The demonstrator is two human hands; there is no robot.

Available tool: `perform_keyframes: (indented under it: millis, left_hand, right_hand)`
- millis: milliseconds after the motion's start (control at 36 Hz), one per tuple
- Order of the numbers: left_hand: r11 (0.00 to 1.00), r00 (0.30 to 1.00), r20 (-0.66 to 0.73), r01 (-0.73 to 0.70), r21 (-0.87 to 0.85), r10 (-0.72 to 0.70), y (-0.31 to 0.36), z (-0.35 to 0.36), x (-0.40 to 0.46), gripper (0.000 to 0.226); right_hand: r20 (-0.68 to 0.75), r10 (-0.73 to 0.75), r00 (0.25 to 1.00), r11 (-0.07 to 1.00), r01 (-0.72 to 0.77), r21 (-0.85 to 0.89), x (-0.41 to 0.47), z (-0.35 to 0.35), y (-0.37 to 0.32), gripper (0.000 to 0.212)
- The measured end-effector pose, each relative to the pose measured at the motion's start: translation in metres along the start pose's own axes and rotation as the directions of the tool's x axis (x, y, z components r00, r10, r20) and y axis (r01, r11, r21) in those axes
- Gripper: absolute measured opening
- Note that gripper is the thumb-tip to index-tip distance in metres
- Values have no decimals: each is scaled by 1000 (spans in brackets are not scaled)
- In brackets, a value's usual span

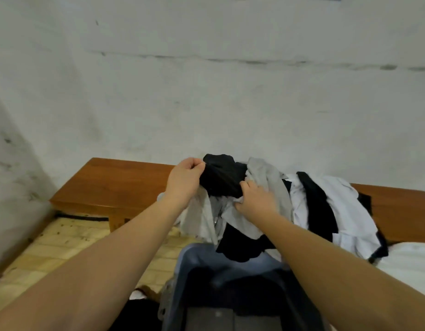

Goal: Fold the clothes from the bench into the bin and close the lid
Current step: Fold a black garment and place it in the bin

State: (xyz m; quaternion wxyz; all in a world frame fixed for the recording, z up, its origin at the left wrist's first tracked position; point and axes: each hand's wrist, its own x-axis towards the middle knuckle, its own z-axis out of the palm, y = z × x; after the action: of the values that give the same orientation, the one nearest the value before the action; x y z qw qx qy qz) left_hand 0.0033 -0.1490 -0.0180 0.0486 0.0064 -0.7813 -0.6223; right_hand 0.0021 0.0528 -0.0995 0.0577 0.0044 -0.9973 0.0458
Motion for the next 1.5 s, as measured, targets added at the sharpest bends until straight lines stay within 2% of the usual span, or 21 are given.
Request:
perform_keyframes:
  millis: [56, 111, 167, 250, 361, 444, 472, 556, 611, 722, 806, 861, 944, 1028, 1083, 1167, 1250, 1361, 1444, 1500]
  left_hand:
    - [997, 1000, -25, 14, -73, -16, 13, -3, 8, 17]
    - [994, 1000, -16, 6, -107, -8, 26, -3, 13, 16]
    - [1000, 999, 31, -8, -8, 9, 33, 0, 15, 15]
    - [958, 991, 81, -121, 259, 103, 44, 5, 17, 16]
    - [784, 968, 135, -250, 568, 212, 65, 9, 19, 19]
    - [648, 947, 175, -313, 694, 270, 80, 9, 22, 21]
    - [642, 946, 175, -315, 699, 273, 84, 8, 24, 20]
    - [767, 970, 149, -242, 595, 190, 96, 4, 30, 16]
    - [833, 975, 133, -219, 508, 176, 105, 1, 34, 18]
    - [943, 983, 46, -182, 278, 176, 130, -5, 43, 20]
    - [985, 989, 13, -148, 89, 148, 149, -8, 45, 20]
    - [987, 988, -9, -155, 39, 155, 159, -9, 46, 21]
    - [988, 988, -22, -154, -18, 154, 169, -9, 43, 20]
    - [989, 991, -60, -125, -83, 120, 177, -9, 39, 19]
    - [982, 992, -80, -105, -156, 93, 183, -11, 35, 19]
    - [961, 995, -96, -60, -269, 35, 196, -18, 32, 18]
    - [939, 996, -86, -25, -343, -4, 212, -29, 25, 17]
    - [869, 998, -33, 27, -495, -49, 221, -38, 5, 21]
    - [878, 1000, 21, 21, -478, -13, 223, -39, -9, 18]
    - [905, 999, 49, 2, -425, 21, 224, -39, -17, 18]
  right_hand:
    - [109, 68, 992, 998, -67, -8, 1, -6, 10, 68]
    - [199, 95, 975, 990, -113, 79, 4, -16, 13, 87]
    - [241, 70, 968, 979, -113, 170, 9, -27, 8, 92]
    - [211, -21, 977, 980, -22, 198, 14, -44, -9, 65]
    - [56, -64, 996, 984, 53, 170, 18, -58, -22, 22]
    - [23, -20, 1000, 971, 14, 240, 25, -71, -18, 18]
    - [23, 4, 1000, 960, -10, 278, 28, -77, -16, 20]
    - [13, 71, 997, 935, -71, 346, 39, -98, -8, 22]
    - [-49, 110, 993, 920, -83, 383, 46, -116, -5, 21]
    - [-201, 174, 964, 866, -53, 497, 60, -169, -8, 26]
    - [-281, 212, 936, 775, 14, 632, 67, -210, -12, 30]
    - [-277, 239, 931, 680, 43, 732, 69, -227, -14, 32]
    - [-165, 291, 943, 464, 12, 886, 69, -237, -17, 37]
    - [-92, 263, 961, 380, -16, 925, 62, -238, -18, 37]
    - [-117, 222, 968, 400, 19, 916, 55, -241, -18, 35]
    - [-230, 119, 966, 589, 118, 800, 43, -250, -16, 28]
    - [-253, 32, 967, 670, 167, 724, 28, -259, -9, 30]
    - [-141, -52, 989, 694, 137, 707, 5, -261, 0, 28]
    - [-72, -42, 997, 651, 82, 755, -10, -249, 12, 29]
    - [-49, -16, 999, 580, 49, 813, -17, -245, 19, 25]
